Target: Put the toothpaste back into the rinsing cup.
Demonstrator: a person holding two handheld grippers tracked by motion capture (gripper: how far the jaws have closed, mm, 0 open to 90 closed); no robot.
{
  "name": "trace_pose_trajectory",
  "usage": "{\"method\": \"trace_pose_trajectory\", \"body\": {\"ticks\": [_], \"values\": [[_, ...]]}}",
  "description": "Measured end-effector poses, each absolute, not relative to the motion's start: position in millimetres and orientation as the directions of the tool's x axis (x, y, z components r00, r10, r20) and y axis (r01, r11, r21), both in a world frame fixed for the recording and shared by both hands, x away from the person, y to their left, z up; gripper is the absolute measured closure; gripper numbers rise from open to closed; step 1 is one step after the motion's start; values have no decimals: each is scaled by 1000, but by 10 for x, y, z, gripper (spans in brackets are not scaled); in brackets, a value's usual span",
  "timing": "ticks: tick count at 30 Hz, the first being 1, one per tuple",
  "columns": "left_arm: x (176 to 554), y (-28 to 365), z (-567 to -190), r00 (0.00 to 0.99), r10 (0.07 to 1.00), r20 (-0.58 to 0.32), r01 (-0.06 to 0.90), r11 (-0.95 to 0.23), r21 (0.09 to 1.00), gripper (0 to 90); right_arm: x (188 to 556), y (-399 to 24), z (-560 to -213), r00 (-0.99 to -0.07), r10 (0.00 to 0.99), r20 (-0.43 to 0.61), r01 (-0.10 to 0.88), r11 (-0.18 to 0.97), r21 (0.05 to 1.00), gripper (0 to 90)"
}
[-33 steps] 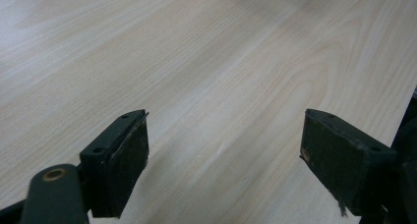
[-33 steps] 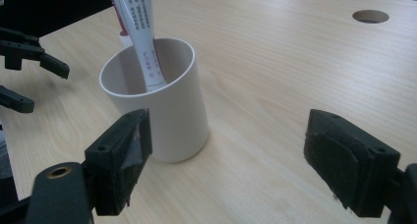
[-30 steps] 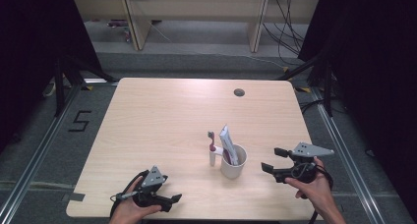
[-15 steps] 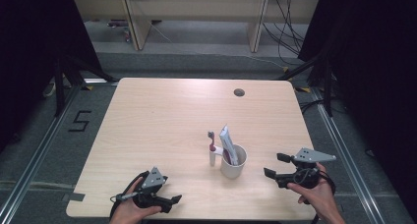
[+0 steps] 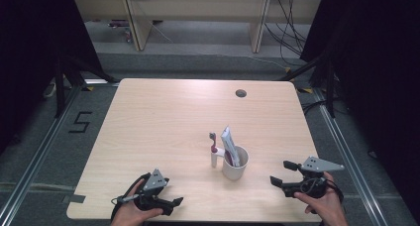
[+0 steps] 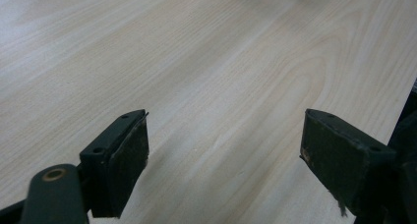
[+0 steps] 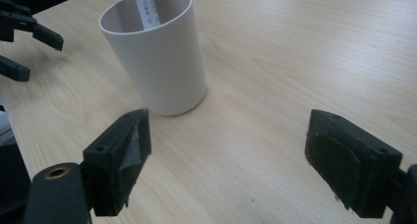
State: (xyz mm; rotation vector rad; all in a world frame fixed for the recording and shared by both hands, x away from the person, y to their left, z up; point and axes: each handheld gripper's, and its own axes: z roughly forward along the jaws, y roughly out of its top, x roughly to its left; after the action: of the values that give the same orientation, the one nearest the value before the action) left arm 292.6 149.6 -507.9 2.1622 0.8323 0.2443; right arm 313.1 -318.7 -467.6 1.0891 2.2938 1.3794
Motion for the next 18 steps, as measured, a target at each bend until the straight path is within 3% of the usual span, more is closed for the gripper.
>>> {"method": "trace_pose_trajectory", "body": {"ticks": [5,6,7,8,18], "values": [[2927,1494,-5086,764,638,-94,484,-471,738,180,3073,-3209,-4692,-680,712,174,492,268,828,163],[2927,1493,-5087,764,638,-95,484,-469,738,180,3085,-3228,-4701,-694,707,140,462,288,839,162],[2927,1493,-5087,764,639,-95,484,-470,738,180,3054,-3224,-4697,-682,711,172,500,282,819,161],[2928,1493,-5087,763,639,-94,484,-469,738,180,3066,-3235,-4717,-693,707,137,468,298,832,160],[2934,1499,-5085,764,640,-85,479,-473,739,175,2990,-3263,-4779,-710,695,111,481,364,798,159]]}}
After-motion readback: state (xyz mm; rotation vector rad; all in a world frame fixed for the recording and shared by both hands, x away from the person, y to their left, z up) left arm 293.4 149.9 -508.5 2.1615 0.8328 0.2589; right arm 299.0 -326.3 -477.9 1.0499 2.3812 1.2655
